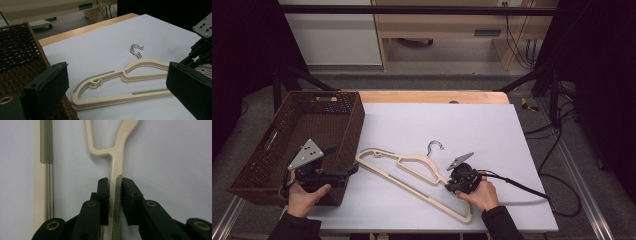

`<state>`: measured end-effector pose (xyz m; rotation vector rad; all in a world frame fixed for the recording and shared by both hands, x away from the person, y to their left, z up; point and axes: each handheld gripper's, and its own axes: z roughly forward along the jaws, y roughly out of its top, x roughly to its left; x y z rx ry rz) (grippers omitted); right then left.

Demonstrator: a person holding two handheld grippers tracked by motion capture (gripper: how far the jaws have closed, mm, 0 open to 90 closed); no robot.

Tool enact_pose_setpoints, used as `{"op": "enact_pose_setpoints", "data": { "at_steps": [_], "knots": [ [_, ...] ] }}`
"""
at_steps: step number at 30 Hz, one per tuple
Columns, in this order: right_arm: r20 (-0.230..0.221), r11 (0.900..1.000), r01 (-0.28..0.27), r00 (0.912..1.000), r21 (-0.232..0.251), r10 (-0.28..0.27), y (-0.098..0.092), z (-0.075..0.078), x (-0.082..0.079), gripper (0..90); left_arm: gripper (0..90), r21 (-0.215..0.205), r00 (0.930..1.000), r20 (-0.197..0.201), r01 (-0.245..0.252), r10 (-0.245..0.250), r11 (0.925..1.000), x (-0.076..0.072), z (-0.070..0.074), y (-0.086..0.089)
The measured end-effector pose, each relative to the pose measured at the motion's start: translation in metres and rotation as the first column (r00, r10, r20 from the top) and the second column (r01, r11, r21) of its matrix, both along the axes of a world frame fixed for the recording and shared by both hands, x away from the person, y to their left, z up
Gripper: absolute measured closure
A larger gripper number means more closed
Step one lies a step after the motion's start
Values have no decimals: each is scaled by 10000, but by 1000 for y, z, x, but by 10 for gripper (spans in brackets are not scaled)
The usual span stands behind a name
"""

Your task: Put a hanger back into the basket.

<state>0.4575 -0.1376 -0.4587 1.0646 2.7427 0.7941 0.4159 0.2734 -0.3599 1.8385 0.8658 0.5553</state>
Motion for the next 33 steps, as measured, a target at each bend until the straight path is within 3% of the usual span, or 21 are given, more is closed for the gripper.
{"op": "enact_pose_setpoints", "data": {
  "at_steps": [9, 20, 33],
  "knots": [
    [-53, 9992, 378, 9993, 148, -377, -1, 5, -1, 781, 43, 130, 9998, -42, 177, -176, 9998, -1, -1, -8],
    [-231, 9993, 372, 9990, 14, -371, -1, 4, -1, 780, 44, 268, 9995, -74, 301, -299, 9992, -2, -3, -13],
    [-1, 9979, 621, 9981, 208, -621, -3, 10, -3, 793, 52, 216, 9988, -202, 453, -449, 9987, -2, -5, -26]
  ]
}}
